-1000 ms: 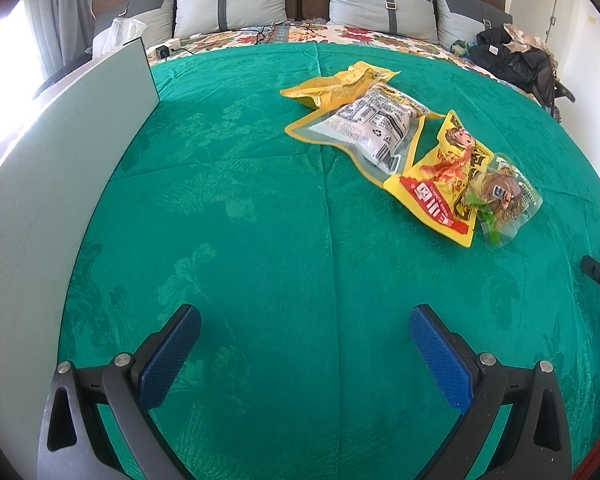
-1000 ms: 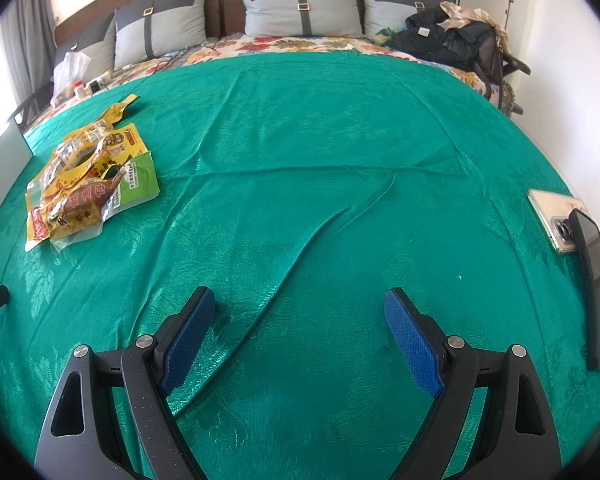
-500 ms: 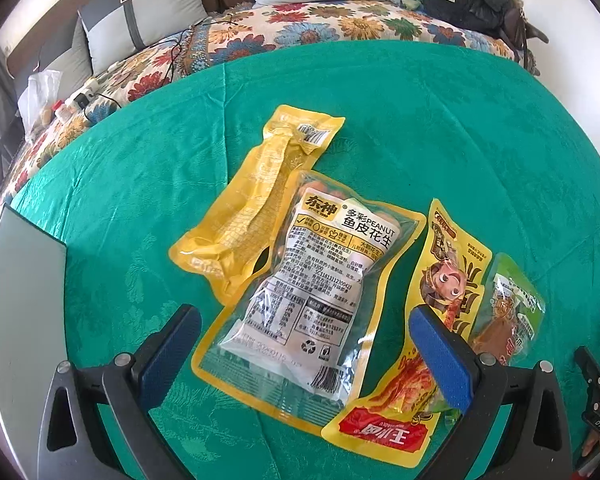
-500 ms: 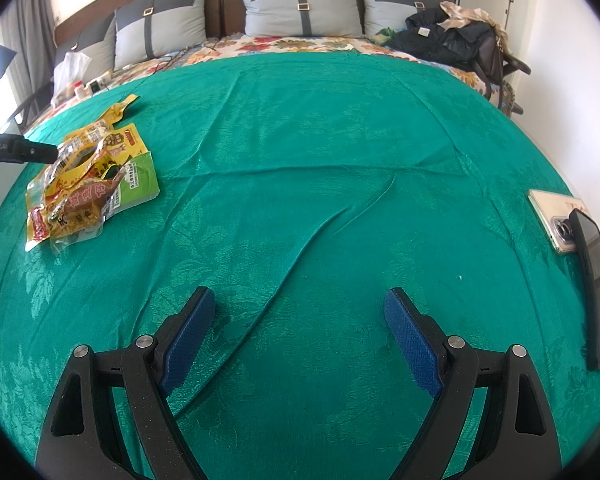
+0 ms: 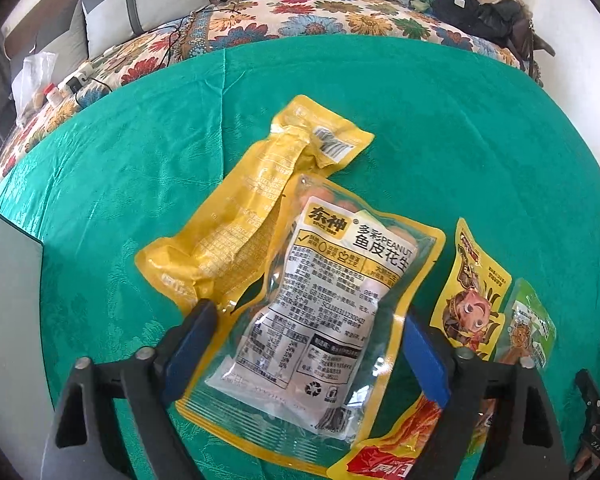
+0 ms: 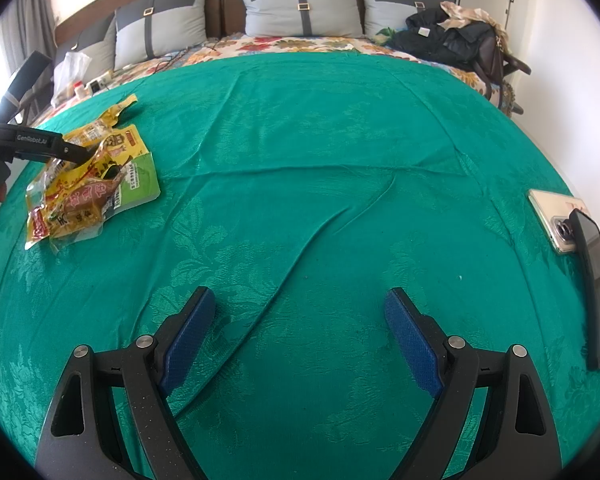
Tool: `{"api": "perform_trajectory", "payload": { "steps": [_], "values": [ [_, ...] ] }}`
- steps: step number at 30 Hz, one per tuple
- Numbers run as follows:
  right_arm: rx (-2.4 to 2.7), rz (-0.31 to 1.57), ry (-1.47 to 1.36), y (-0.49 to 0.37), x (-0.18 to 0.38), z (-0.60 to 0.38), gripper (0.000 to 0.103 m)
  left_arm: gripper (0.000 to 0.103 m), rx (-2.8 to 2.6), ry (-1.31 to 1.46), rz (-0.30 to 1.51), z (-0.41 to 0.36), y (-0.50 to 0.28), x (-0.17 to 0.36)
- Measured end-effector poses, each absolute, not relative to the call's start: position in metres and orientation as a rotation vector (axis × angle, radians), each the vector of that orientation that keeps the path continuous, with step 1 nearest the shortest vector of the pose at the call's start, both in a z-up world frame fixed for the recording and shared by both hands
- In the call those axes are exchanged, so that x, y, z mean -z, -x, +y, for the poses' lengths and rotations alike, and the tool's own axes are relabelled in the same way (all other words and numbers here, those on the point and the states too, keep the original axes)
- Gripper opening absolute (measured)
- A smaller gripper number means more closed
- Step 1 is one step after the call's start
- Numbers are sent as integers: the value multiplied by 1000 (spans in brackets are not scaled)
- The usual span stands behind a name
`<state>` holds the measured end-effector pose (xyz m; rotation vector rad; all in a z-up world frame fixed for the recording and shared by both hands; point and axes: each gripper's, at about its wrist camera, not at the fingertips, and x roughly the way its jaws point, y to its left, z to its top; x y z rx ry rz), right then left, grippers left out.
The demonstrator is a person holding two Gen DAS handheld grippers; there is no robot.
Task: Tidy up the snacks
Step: 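Lower the left gripper onto the clear peanut bag and close it, then lift the peanut bag with the left gripper and hold it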
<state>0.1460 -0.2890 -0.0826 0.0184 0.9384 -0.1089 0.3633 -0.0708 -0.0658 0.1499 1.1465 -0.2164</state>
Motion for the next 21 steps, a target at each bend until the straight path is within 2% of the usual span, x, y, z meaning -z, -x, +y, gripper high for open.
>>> {"api": "perform_trajectory", "payload": {
  "steps": [1, 3, 8, 12, 17, 20, 21],
  "values": [
    [109, 939, -19, -146, 83, -289, 89, 69, 214, -168, 1135, -73, -359, 64],
    [109, 939, -19, -146, 83, -289, 89, 63, 209, -189, 1133, -76, -350, 61],
    [109, 939, -19, -146, 83, -289, 89, 60, 181, -105, 1156, -50, -311, 59],
    [109, 939, -19, -146, 83, -289, 89, 60, 81, 50, 1175, -6, -258, 59],
    [109, 939, -19, -146, 83, -289, 89, 61, 13, 91, 1142, 22, -183, 60],
    [110, 939, -19, -146, 83, -289, 89, 70, -9, 94, 1083, 27, -158, 63],
    [110, 939, -19, -146, 83, -289, 89, 78, -15, 94, 1070, 27, -156, 66]
  ]
}}
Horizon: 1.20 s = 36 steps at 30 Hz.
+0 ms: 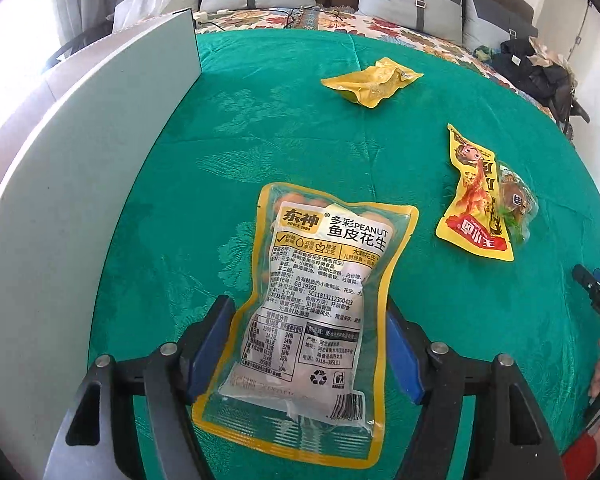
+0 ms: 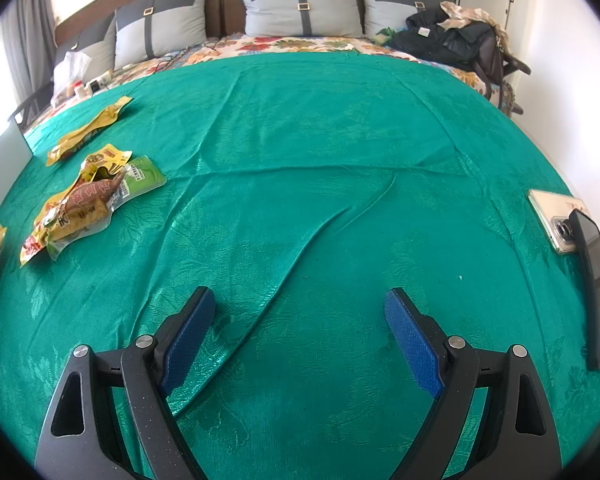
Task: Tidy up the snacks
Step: 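Lift the peanut bag with the left gripper and hold it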
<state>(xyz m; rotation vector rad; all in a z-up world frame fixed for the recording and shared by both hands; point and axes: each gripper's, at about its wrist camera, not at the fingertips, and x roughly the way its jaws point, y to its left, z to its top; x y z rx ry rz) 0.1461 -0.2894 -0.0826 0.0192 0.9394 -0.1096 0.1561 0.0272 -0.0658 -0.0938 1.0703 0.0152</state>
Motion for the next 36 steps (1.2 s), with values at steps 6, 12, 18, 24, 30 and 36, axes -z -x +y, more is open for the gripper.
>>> {"api": "perform_trajectory", "payload": {
  "steps": [6, 12, 18, 24, 30, 36],
  "values": [
    [110, 940, -20, -146, 82, -289, 89, 103, -58, -4, 996, 26, -166, 84],
    [110, 940, -20, -146, 83, -289, 89, 103, -49, 35, 945, 33, -166, 86],
    [110, 940, -19, -146, 82, -289, 89, 103, -48, 38, 945, 34, -166, 86],
    [117, 942, -22, -145, 83, -292, 90, 103, -48, 38, 945, 34, -166, 86],
    [117, 942, -22, -145, 83, -293, 90, 103, -48, 38, 945, 34, -165, 86],
    [117, 942, -25, -145, 83, -295, 90, 103, -48, 39, 945, 34, -165, 86]
  ]
}}
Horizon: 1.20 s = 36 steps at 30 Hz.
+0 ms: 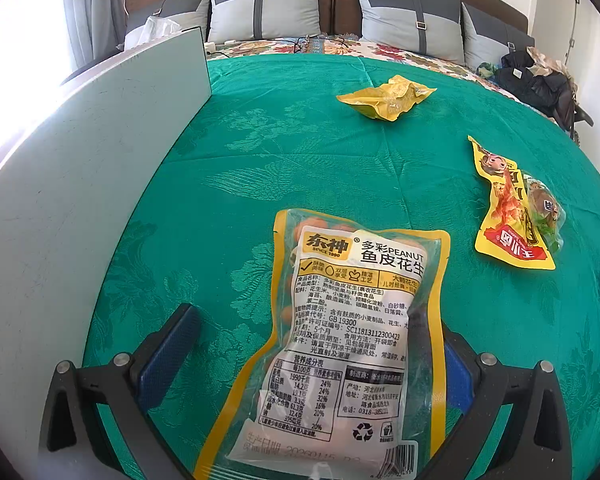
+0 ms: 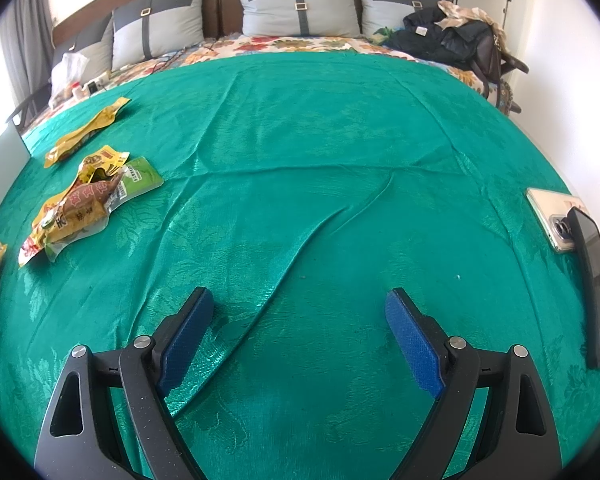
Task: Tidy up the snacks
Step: 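Lift the peanut bag with the left gripper and hold it, then hold the peanut bag in the left gripper while the right gripper grasps the green-labelled sausage packet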
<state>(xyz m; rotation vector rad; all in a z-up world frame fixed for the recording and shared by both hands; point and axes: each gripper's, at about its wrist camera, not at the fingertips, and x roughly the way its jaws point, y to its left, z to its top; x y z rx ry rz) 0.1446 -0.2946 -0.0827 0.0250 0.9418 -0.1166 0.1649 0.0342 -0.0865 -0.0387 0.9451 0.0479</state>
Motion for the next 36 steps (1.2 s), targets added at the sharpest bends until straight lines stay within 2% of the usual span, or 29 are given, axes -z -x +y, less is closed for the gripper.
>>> {"api": "perform_trajectory", "payload": {
  "steps": [18, 20, 22, 25, 28, 32, 34, 36],
  "values": [
    [118, 946, -34, -144, 84, -298, 92, 103, -48, 40, 945, 35, -164, 87],
    [137, 1016, -51, -152, 81, -293, 92, 103, -48, 40, 945, 35, -164, 87],
    [143, 1124, -171, -166, 73, -291, 92, 103, -48, 39, 945, 35, -164, 87],
    [-1, 1101, -556, -175, 57, -284, 91, 103, -48, 40, 945, 35, -164, 87],
    [-86, 1173, -693, -203, 56, -252, 89, 103, -47, 40, 945, 35, -164, 87],
    [-48, 1253, -565, -239, 62, -204, 88, 103, -47, 41, 945, 35, -164, 87],
    [5, 1264, -511, -248, 68, -193, 81, 103, -47, 42, 945, 35, -163, 86],
    [35, 1275, -486, -252, 73, -185, 79, 103, -47, 42, 944, 35, -163, 86]
  ]
}}
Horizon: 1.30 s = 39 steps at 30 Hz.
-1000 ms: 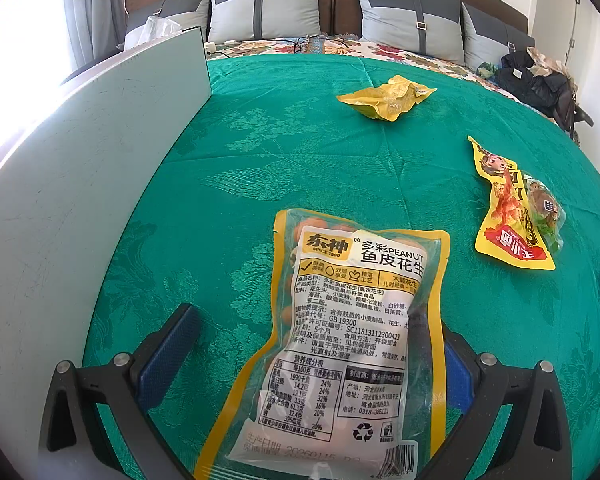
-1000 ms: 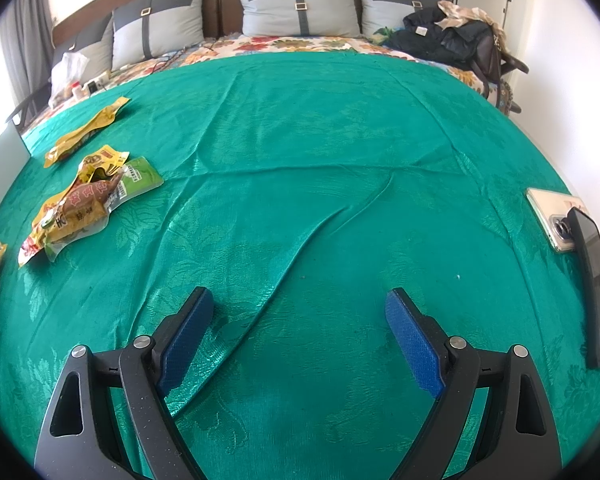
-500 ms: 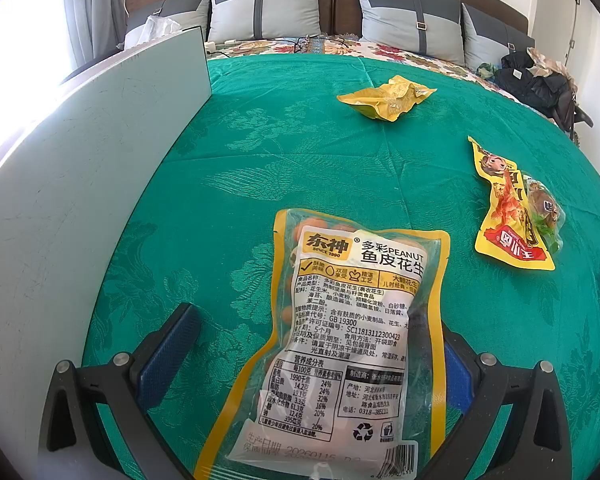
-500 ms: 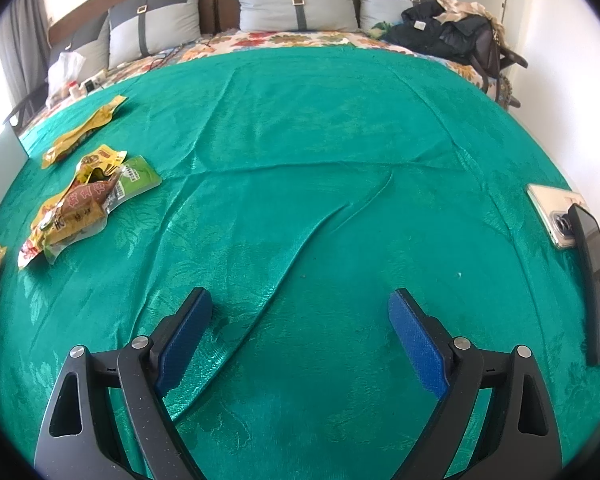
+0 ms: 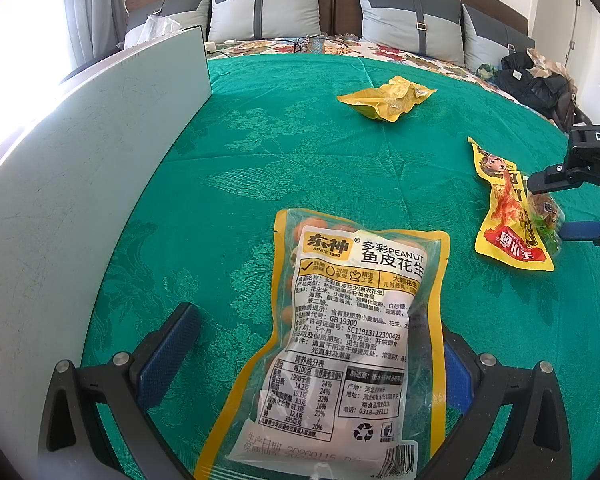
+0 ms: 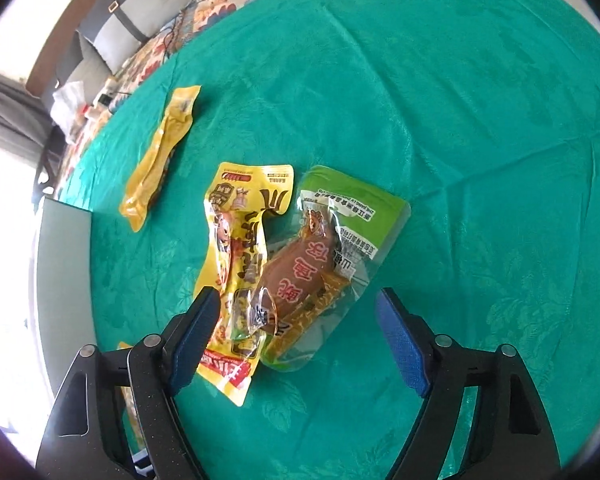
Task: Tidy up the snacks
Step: 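Hold the peanut bag in the left gripper while the right gripper grasps the green-labelled sausage packet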
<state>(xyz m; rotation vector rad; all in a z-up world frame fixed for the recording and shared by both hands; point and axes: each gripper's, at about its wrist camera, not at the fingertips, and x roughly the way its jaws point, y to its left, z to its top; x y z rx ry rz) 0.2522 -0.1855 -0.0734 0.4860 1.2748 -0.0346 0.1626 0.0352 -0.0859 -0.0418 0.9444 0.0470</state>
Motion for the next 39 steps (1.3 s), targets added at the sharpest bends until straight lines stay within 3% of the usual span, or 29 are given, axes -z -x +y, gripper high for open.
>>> {"api": "perform_trajectory", "payload": {
  "steps": [3, 5, 6, 7, 15, 17, 18, 19, 26, 30, 39],
  "values": [
    [44, 1274, -299, -252, 71, -168, 79, 103, -47, 42, 944, 35, -162, 86],
    [-29, 1259, -180, -247, 67, -161, 72, 103, -47, 42, 944, 35, -162, 86],
    [-75, 1276, -142, -244, 67, -161, 58, 103, -47, 42, 945, 35, -162, 86],
    [-106, 1292, -97, -240, 68, -163, 38, 103, -47, 42, 944, 35, -162, 86],
    [-264, 1185, 98, -154, 53, -221, 29, 103, -47, 42, 945, 35, -162, 86],
    [-272, 1125, 104, -133, 52, -231, 43, 103, -47, 42, 944, 35, -162, 86],
    [-262, 1106, 101, -123, 54, -236, 73, 103, -47, 42, 944, 35, -162, 86],
    [-245, 1079, 96, -117, 57, -238, 83, 103, -47, 42, 945, 35, -162, 86],
    [-180, 939, 135, -99, 79, -222, 82, 103, -47, 42, 945, 35, -162, 86],
    [-152, 934, 111, -102, 80, -224, 87, 103, -47, 42, 944, 35, -162, 86],
    [-148, 931, 110, -103, 81, -225, 88, 103, -47, 42, 944, 35, -162, 86]
  ]
}}
